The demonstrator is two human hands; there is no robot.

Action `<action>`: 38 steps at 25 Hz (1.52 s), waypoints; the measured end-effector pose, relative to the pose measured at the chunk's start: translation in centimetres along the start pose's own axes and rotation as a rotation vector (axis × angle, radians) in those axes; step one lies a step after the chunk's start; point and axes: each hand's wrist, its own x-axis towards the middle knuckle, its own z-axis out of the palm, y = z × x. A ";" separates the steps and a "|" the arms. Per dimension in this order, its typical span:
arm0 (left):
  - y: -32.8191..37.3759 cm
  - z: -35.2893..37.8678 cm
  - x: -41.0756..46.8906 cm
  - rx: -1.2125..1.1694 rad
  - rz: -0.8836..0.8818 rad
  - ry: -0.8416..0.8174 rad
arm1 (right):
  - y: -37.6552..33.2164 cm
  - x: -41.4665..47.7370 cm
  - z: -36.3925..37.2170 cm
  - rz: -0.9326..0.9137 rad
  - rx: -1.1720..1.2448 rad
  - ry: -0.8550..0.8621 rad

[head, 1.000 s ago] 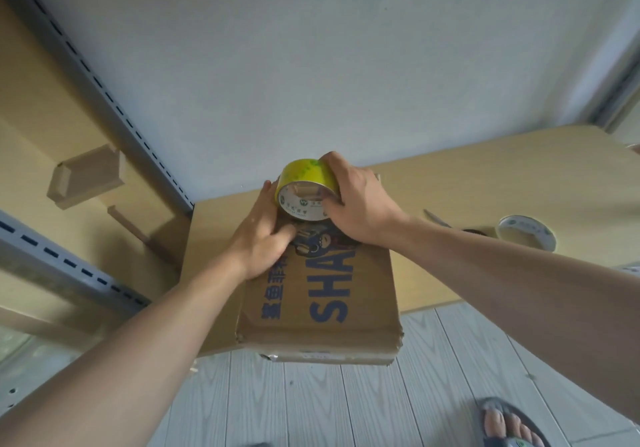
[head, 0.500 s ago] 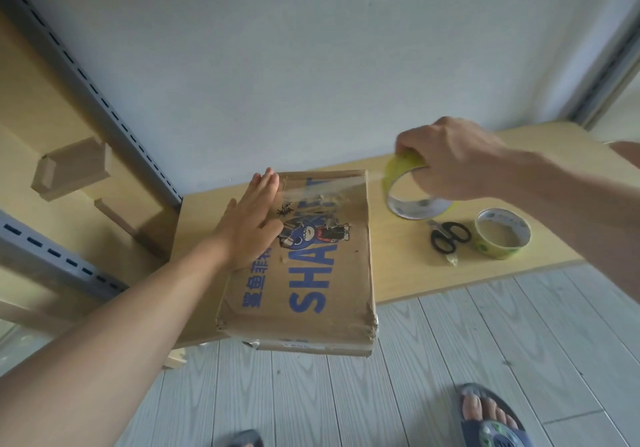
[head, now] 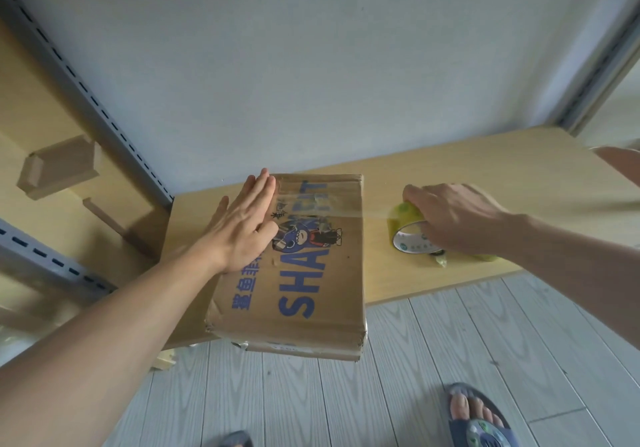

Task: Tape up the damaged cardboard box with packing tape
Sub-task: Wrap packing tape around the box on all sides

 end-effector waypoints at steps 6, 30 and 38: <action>-0.2 -0.1 0.0 0.100 0.027 -0.001 | -1.2 -0.4 3.7 0.016 0.264 -0.054; 14.9 1.3 1.6 -0.250 -0.323 -0.066 | -1.4 0.1 6.6 0.201 0.516 -0.046; 6.8 0.0 0.8 -0.052 -0.498 0.048 | -4.3 -1.6 9.4 0.814 1.215 -0.028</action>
